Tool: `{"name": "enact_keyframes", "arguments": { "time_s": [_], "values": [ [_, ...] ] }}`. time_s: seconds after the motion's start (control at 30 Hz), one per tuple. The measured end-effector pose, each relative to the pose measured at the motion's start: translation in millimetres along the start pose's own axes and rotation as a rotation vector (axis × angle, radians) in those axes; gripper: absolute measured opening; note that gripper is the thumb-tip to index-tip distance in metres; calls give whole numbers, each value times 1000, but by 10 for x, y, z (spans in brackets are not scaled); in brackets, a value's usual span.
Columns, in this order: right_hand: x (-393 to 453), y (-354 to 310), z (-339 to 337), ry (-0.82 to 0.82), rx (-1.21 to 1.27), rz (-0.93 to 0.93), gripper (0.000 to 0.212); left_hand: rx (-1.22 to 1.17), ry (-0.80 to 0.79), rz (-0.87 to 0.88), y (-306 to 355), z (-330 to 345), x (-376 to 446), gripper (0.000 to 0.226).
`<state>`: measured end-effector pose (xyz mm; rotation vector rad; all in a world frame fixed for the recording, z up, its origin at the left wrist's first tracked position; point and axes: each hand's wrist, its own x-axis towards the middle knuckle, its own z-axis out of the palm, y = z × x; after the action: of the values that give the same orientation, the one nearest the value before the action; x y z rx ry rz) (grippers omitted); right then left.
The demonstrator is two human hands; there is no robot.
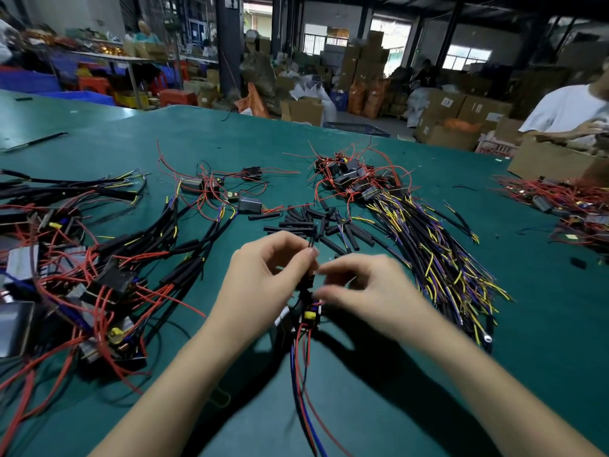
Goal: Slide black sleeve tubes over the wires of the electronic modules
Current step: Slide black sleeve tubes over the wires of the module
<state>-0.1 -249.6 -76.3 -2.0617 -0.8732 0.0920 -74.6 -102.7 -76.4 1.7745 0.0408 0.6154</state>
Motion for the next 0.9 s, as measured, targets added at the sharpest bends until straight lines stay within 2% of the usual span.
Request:
{"name": "enact_keyframes", "arguments": {
  "time_s": [0.1, 0.17, 0.33, 0.5, 0.6, 0.7, 0.77, 0.9],
  "values": [
    [268, 153, -332, 180, 101, 105, 3, -77, 52, -54, -22, -15, 16, 10],
    [503, 295, -408, 295, -88, 187, 11, -68, 9, -80, -48, 5, 10, 10],
    [908, 429, -111, 69, -482, 283, 19, 12, -110, -81, -73, 83, 0, 4],
    [1028, 400, -10, 73, -541, 291, 12, 2, -134, -76, -102, 89, 11, 9],
    [895, 369, -139, 176, -348, 263, 9, 51, -252, -109, -137, 136, 25, 23],
    [550, 368, -300, 287, 120, 332, 10, 343, -331, -71, -163, 200, 58, 35],
    [275, 391, -382, 289, 465, 404, 5, 464, -367, -77, -168, 228, 65, 32],
    [-122, 411, -474, 314, 877, 501, 5, 525, -385, -85, -165, 246, 59, 14]
  ]
}}
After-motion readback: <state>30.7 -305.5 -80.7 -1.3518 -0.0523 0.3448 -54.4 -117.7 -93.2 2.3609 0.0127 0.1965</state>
